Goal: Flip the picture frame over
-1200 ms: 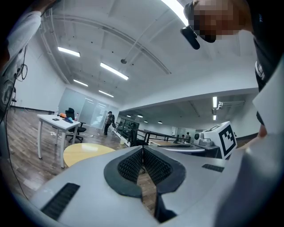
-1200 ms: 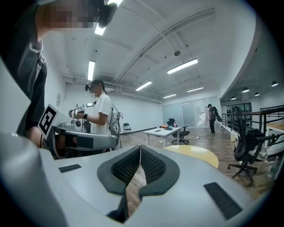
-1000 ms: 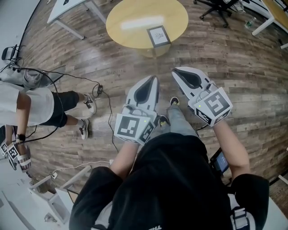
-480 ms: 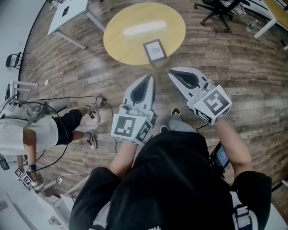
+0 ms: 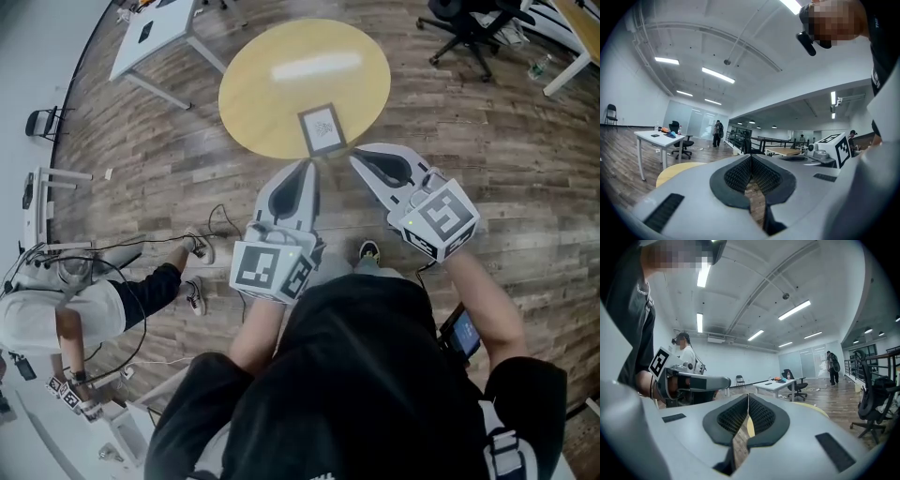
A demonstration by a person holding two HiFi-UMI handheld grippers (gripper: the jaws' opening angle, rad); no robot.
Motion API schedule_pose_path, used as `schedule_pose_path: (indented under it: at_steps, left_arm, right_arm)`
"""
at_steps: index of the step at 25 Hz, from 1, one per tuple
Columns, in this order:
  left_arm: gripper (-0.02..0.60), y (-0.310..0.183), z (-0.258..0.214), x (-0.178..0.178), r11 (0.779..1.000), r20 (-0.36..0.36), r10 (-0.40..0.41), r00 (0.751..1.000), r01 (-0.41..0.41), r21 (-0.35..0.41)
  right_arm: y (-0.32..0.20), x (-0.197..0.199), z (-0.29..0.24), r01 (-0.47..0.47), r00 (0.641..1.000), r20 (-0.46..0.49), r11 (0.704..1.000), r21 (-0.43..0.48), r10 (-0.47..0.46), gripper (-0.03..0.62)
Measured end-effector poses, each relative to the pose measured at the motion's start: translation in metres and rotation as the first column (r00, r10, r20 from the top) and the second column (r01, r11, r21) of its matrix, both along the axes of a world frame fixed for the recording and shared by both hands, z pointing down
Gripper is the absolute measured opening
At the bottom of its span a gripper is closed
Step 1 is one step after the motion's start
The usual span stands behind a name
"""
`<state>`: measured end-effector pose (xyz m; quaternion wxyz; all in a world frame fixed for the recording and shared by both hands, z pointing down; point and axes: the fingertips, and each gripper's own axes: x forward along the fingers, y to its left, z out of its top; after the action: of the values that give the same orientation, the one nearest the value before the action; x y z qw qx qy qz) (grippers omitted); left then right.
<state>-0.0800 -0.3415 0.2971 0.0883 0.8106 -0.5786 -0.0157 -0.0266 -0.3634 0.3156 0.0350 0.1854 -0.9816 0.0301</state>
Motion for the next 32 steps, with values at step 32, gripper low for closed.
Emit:
schedule_pose_path:
  at_steps: [32]
  left_arm:
    - [0.023, -0.161, 0.044, -0.129, 0.999, -0.064, 0.04, 0.997, -0.042, -0.026]
  right_arm:
    - [-0.133, -0.097, 0.066, 0.022, 0.976, -0.218, 1.0, -0.016, -0.025, 0.02]
